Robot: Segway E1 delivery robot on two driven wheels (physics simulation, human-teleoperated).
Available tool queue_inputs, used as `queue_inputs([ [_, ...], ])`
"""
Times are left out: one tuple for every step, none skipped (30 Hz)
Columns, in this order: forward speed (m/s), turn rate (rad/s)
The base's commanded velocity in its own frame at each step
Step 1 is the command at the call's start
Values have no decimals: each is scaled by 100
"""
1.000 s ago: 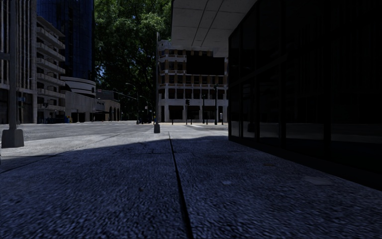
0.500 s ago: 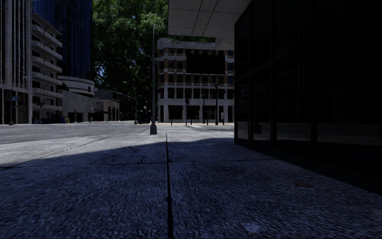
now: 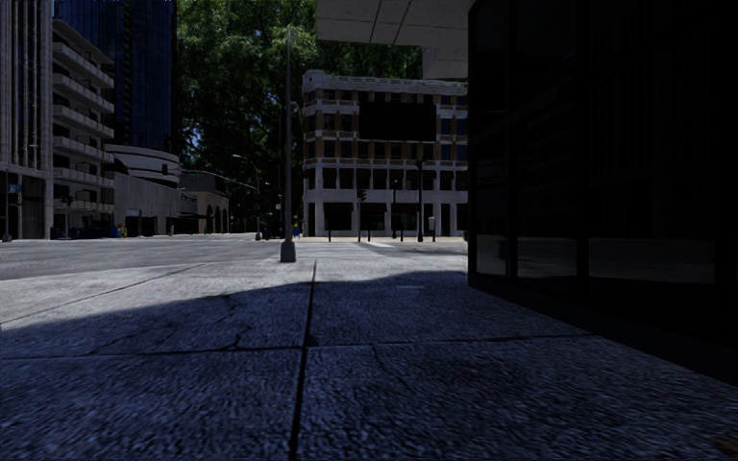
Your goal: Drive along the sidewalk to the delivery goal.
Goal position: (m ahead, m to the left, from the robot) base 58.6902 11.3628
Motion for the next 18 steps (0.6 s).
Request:
queue_inputs([
  [200,0],
  [200,0],
  [200,0],
  [200,0],
  [200,0],
  [200,0],
  [200,0],
  [200,0],
  [200,0],
  [200,0],
  [200,0],
  [200,0],
  [200,0],
  [200,0],
  [200,0],
  [200,0],
  [200,0],
  [200,0],
])
